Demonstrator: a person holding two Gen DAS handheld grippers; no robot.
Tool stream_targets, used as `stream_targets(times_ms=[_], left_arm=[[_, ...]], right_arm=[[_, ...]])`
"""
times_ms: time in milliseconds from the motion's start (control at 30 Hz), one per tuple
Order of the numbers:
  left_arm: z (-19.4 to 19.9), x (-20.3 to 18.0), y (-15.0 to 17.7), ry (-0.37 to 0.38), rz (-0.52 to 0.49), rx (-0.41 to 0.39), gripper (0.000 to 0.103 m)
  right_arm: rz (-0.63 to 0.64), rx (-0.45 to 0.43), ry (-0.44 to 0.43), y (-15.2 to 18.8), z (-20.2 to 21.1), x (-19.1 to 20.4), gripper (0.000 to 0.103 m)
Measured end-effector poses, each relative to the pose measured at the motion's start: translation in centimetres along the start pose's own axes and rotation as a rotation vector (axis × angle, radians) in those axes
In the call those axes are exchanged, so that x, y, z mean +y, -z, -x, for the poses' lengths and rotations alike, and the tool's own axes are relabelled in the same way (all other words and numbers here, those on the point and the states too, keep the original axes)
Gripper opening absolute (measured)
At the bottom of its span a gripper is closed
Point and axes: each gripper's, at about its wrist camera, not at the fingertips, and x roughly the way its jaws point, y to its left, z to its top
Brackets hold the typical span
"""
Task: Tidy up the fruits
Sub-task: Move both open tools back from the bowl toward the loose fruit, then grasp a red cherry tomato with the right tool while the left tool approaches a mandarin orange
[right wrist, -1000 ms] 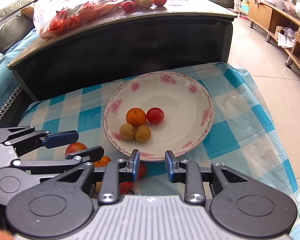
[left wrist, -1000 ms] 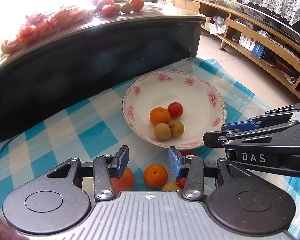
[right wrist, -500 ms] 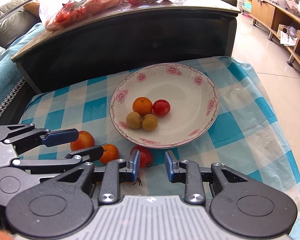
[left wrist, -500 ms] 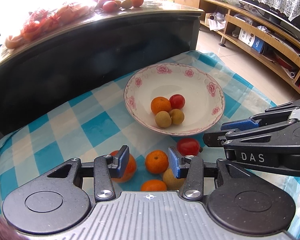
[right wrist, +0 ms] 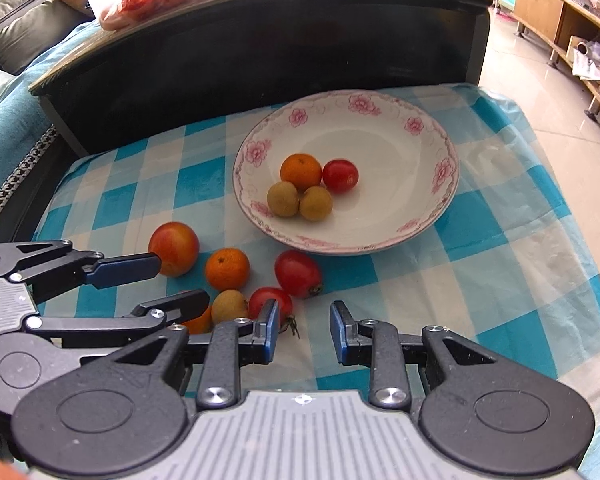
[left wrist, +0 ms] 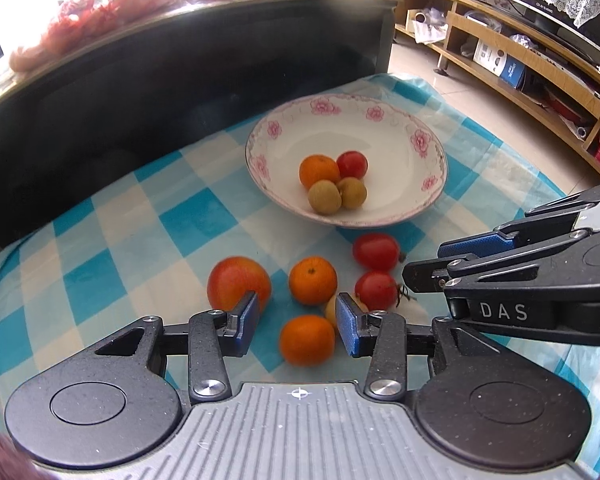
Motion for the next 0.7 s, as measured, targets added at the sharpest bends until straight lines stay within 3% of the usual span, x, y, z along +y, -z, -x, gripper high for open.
stream_targets(times_ms=[700], left_arm=[[-2.0,-0.9,1.5,0.043,-0.03,0.042,0.062]], right_arm=[[-0.015,0.037,0.015,0.3,-0.9,-0.7,0.038]])
